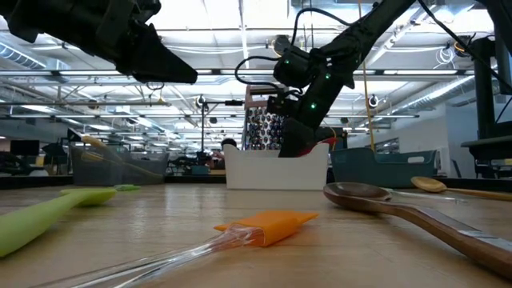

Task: Pick & Place Kitchen Items
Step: Put the red spoon into the white bin, then put the brown spoon into the white bin

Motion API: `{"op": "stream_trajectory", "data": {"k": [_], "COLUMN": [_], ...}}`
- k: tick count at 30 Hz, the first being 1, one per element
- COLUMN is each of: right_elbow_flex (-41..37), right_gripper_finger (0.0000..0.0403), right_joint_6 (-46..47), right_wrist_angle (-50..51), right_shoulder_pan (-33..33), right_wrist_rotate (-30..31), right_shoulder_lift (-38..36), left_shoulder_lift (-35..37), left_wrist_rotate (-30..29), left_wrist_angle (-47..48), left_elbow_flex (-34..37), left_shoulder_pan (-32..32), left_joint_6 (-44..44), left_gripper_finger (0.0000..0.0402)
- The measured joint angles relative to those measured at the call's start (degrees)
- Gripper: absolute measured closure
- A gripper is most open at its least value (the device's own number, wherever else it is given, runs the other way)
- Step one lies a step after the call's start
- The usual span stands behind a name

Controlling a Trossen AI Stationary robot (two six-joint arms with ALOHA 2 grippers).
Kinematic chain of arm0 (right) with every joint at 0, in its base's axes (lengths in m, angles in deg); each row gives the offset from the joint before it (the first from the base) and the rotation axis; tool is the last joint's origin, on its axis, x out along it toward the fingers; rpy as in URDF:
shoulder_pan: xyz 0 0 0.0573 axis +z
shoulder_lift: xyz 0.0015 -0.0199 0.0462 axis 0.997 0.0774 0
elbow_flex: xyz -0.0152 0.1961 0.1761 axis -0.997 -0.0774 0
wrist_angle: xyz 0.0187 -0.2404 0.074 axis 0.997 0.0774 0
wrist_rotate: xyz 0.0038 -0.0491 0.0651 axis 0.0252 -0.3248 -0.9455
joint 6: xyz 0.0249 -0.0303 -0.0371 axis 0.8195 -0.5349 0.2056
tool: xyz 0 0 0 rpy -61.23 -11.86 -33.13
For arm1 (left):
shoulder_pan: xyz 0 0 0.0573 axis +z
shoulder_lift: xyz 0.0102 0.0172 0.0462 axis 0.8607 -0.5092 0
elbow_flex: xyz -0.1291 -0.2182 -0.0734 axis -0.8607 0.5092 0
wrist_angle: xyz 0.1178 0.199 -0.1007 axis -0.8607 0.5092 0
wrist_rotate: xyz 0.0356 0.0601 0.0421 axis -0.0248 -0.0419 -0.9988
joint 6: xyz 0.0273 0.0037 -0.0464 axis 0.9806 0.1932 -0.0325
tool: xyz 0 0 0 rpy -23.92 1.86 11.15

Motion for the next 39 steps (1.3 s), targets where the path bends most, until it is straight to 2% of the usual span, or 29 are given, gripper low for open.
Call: {"op": "stream_trajectory", "data": {"k": [10, 19, 30, 39], "right_elbow_flex": [0.0, 0.0, -0.1, -0.1], "right_gripper_finger": [0.0296, 0.0254, 0.0228, 0.0225], "right_joint_6": [0.0, 0.0, 0.6, 2.0], "right_wrist_angle": [-0.7, -0.7, -0.1, 0.5], "right_shoulder_pan": [0.0, 0.4, 3.9, 8.8], "right_wrist_rotate": [0.0, 0.1, 0.3, 0.2], "right_shoulder_lift": [0.0, 0.0, -4.8, -8.0], "left_shoulder_lift": [0.0, 0.0, 0.0, 0.0], "left_wrist_rotate": [-0.2, -6.4, -11.8, -12.7], "left_wrist_angle": [0.8, 2.9, 5.8, 7.6], "left_elbow_flex": [0.0, 0.0, 0.0, 0.0], "left_shoulder_pan": [0.0, 0.0, 0.0, 0.0], "left_joint_6": [-2.5, -6.8, -10.4, -10.8], "left_gripper_finger": [0.0286, 0.0286, 0.0286, 0.0286]}}
